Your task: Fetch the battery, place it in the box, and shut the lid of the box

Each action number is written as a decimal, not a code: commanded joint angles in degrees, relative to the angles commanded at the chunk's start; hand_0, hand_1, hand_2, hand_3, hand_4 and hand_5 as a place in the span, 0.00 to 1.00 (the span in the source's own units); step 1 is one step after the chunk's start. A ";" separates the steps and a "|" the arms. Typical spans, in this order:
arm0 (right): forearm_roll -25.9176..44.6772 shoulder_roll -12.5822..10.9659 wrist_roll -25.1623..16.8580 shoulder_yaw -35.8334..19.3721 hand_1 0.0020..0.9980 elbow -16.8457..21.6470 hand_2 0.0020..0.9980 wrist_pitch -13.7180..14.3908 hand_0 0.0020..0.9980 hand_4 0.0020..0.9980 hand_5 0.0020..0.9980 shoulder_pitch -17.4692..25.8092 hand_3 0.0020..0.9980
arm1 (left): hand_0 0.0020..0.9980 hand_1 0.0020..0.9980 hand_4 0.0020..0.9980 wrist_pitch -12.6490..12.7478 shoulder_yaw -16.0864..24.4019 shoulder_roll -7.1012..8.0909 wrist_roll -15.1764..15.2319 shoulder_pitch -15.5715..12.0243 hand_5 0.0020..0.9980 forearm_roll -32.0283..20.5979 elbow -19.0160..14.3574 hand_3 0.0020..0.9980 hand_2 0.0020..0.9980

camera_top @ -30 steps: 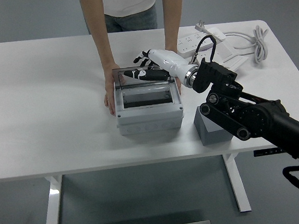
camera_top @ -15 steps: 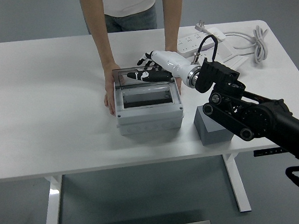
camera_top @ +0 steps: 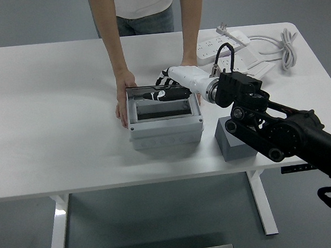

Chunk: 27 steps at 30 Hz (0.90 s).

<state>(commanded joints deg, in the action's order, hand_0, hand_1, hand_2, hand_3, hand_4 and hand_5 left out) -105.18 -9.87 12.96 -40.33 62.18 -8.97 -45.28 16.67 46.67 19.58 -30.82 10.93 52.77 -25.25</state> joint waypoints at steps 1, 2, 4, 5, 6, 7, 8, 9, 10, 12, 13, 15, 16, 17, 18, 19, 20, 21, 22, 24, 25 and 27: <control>-0.21 -0.04 0.52 0.04 0.56 0.22 0.66 -0.71 0.52 0.99 1.00 0.08 0.73 | 0.62 0.70 0.59 -0.01 0.01 -0.03 -0.02 -0.01 0.00 0.02 0.00 0.58 0.60; -0.37 -0.06 0.89 0.08 0.56 0.37 0.66 -1.22 0.52 0.99 1.00 0.14 0.73 | 0.62 0.70 0.59 -0.01 0.02 -0.04 -0.02 -0.02 0.00 0.02 0.00 0.58 0.60; -0.58 -0.14 1.71 0.18 0.56 0.73 0.66 -2.42 0.52 0.99 1.00 0.29 0.73 | 0.62 0.70 0.59 -0.03 0.02 -0.07 -0.03 -0.02 0.00 0.00 0.00 0.58 0.60; -0.62 -0.17 1.92 0.22 0.56 0.85 0.66 -2.75 0.52 0.99 1.00 0.32 0.73 | 0.62 0.70 0.59 -0.04 0.03 -0.07 -0.03 -0.02 0.00 0.01 0.00 0.58 0.60; -0.64 -0.21 2.10 0.25 0.55 0.97 0.67 -3.05 0.52 0.99 1.00 0.34 0.73 | 0.62 0.70 0.59 -0.04 0.04 -0.07 -0.05 -0.01 0.00 0.01 -0.01 0.58 0.60; -0.65 -0.23 2.20 0.26 0.55 1.03 0.67 -3.22 0.52 0.99 1.00 0.35 0.73 | 0.62 0.70 0.59 -0.04 0.05 -0.07 -0.05 -0.01 0.00 0.02 -0.01 0.58 0.60; -0.69 -0.24 2.31 0.26 0.55 1.08 0.67 -3.40 0.52 0.99 1.00 0.32 0.73 | 0.62 0.70 0.59 -0.05 0.08 -0.06 -0.07 0.01 0.00 0.06 -0.01 0.58 0.60; -0.75 -0.26 2.38 0.26 0.55 1.14 0.67 -3.55 0.52 0.99 1.00 0.29 0.73 | 0.62 0.70 0.59 -0.08 0.11 -0.05 -0.09 0.03 0.00 0.12 -0.01 0.58 0.60; -0.77 -0.28 2.40 0.24 0.55 1.19 0.67 -3.66 0.52 0.99 1.00 0.25 0.73 | 0.62 0.70 0.59 -0.09 0.13 -0.05 -0.10 0.04 0.00 0.16 -0.01 0.58 0.60; -0.89 -0.33 2.45 0.18 0.55 1.25 0.67 -3.84 0.52 0.99 1.00 0.15 0.73 | 0.62 0.70 0.59 -0.17 0.23 -0.07 -0.16 0.09 0.00 0.32 -0.01 0.58 0.60; -0.93 -0.36 2.39 0.16 0.55 1.26 0.67 -3.81 0.52 0.99 1.00 0.13 0.73 | 0.62 0.70 0.59 -0.20 0.26 -0.08 -0.17 0.11 0.00 0.37 -0.01 0.58 0.60; -1.06 -0.42 2.27 0.10 0.55 1.24 0.67 -3.73 0.52 0.99 1.00 0.11 0.73 | 0.62 0.70 0.59 -0.23 0.27 -0.10 -0.19 0.13 0.00 0.40 -0.02 0.58 0.60; -1.10 -0.44 2.19 0.07 0.55 1.22 0.67 -3.65 0.52 0.99 1.00 0.12 0.73 | 0.62 0.70 0.59 -0.25 0.28 -0.11 -0.20 0.13 0.00 0.42 -0.02 0.58 0.60; -1.17 -0.48 2.09 0.00 0.55 1.22 0.67 -3.56 0.52 0.99 1.00 0.15 0.73 | 0.62 0.70 0.59 -0.25 0.28 -0.12 -0.21 0.11 0.00 0.42 -0.02 0.58 0.60; -1.23 -0.51 2.01 -0.07 0.55 1.24 0.67 -3.46 0.52 0.99 1.00 0.19 0.73 | 0.62 0.70 0.59 -0.25 0.30 -0.12 -0.22 0.09 0.00 0.44 -0.03 0.58 0.60; -1.32 -0.54 1.90 -0.19 0.54 1.26 0.67 -3.32 0.50 0.99 1.00 0.25 0.73 | 0.62 0.70 0.59 -0.26 0.32 -0.12 -0.25 0.07 0.00 0.47 -0.03 0.58 0.60; -1.42 -0.57 1.81 -0.31 0.54 1.30 0.67 -3.21 0.50 0.99 1.00 0.30 0.73 | 0.62 0.70 0.59 -0.27 0.34 -0.12 -0.27 0.05 0.00 0.50 -0.04 0.58 0.60; -1.55 -0.64 1.71 -0.63 0.54 1.42 0.67 -3.09 0.50 0.99 1.00 0.39 0.73 | 0.62 0.70 0.59 -0.28 0.43 -0.13 -0.34 0.03 0.00 0.60 -0.05 0.58 0.60; -1.66 -0.69 1.67 -0.89 0.54 1.52 0.67 -3.04 0.50 0.99 1.00 0.46 0.73 | 0.62 0.70 0.59 -0.29 0.50 -0.14 -0.40 0.01 0.00 0.67 -0.06 0.58 0.60; -1.78 -0.88 1.67 -1.75 0.54 1.83 0.67 -3.09 0.50 0.99 1.00 0.65 0.73 | 0.62 0.70 0.59 -0.27 0.59 -0.15 -0.47 -0.01 0.00 0.72 -0.07 0.58 0.60; -1.67 -1.02 1.74 -2.30 0.54 1.99 0.67 -3.21 0.50 0.98 1.00 0.76 0.73 | 0.62 0.70 0.59 -0.25 0.59 -0.16 -0.48 -0.02 0.00 0.70 -0.08 0.58 0.60; -1.43 -1.44 2.12 -3.88 0.54 2.56 0.67 -3.84 0.50 0.98 1.00 1.08 0.73 | 0.62 0.70 0.59 -0.24 0.58 -0.18 -0.47 -0.06 0.00 0.66 -0.09 0.58 0.60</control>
<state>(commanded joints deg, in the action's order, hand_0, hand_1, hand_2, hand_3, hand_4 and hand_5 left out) -106.62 -11.31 15.08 -44.20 64.73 -12.81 -44.20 16.43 47.25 19.40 -31.29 10.88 53.43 -25.34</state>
